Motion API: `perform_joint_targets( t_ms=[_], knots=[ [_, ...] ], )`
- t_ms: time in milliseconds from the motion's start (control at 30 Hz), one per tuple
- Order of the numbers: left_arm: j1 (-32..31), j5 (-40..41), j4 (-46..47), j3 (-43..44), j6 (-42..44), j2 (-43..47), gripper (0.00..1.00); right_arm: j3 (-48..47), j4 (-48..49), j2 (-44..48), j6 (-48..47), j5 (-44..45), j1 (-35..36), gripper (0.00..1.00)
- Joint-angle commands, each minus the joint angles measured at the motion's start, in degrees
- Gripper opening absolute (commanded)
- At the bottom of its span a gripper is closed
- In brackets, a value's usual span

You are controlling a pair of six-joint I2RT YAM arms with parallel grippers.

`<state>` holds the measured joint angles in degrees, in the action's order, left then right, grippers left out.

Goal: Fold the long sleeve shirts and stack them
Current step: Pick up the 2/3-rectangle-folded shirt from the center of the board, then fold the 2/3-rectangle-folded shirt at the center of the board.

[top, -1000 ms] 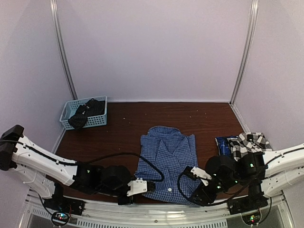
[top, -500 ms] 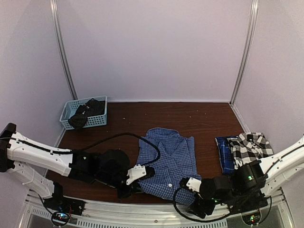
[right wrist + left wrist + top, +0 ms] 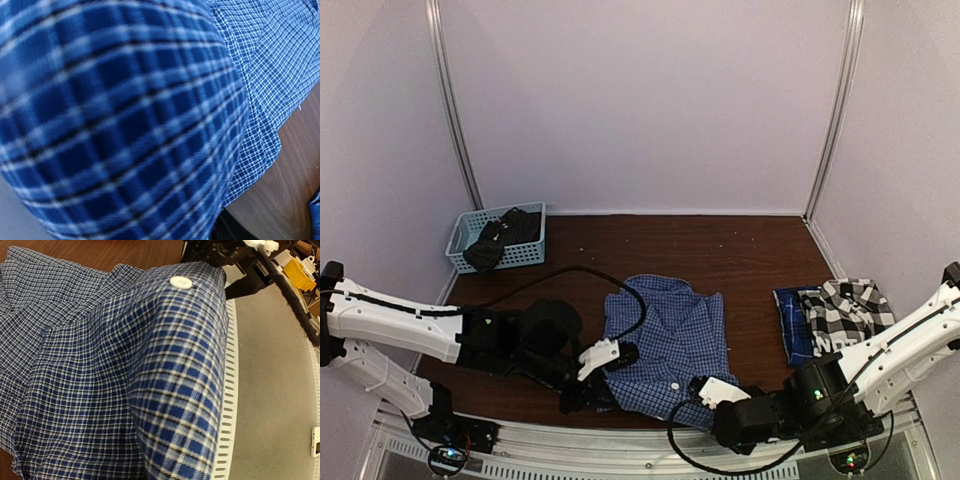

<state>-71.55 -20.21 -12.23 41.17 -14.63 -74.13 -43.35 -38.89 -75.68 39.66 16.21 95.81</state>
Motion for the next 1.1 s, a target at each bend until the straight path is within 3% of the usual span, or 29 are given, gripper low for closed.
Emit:
perform_joint_targets(
  t_ms=[0,167,333,500,700,867,1067],
  knots=[
    [0.4,-2.7,-0.4,1.5,-1.7,0.6,0.00,-1.6,-3.1,-0.1,0.7,3.2,0.5,0.46],
    [0.3,-3.6,-3.7,1.0,-3.6,-0.6,0.00,-2.3,-2.9,1.0,-0.2,-1.0,1.2,0.16],
    [-0.3,-5.2,-6.2,-0.9,-5.8,0.8,0.00,-2.5,-3.3,4.1,-0.7,-8.3,1.6,0.03],
    [-1.0,-9.6,-7.1,-1.6,-6.6,2.1,0.00,-3.5,-2.7,8.0,-1.6,-14.0,1.6,0.02],
    [0.2,-13.1,-7.3,2.0,-3.7,2.9,0.00,-5.9,-4.3,11.8,-5.0,-14.0,-1.5,0.03],
    [8.2,-18.2,-7.5,4.7,-0.4,1.8,0.00,-5.3,-3.1,15.9,-10.4,-19.0,-12.3,0.08],
    [17.9,-24.5,-9.3,9.6,2.5,-2.0,0.00,-6.0,-2.6,17.5,-18.8,-26.8,-26.4,0.21]
  ],
)
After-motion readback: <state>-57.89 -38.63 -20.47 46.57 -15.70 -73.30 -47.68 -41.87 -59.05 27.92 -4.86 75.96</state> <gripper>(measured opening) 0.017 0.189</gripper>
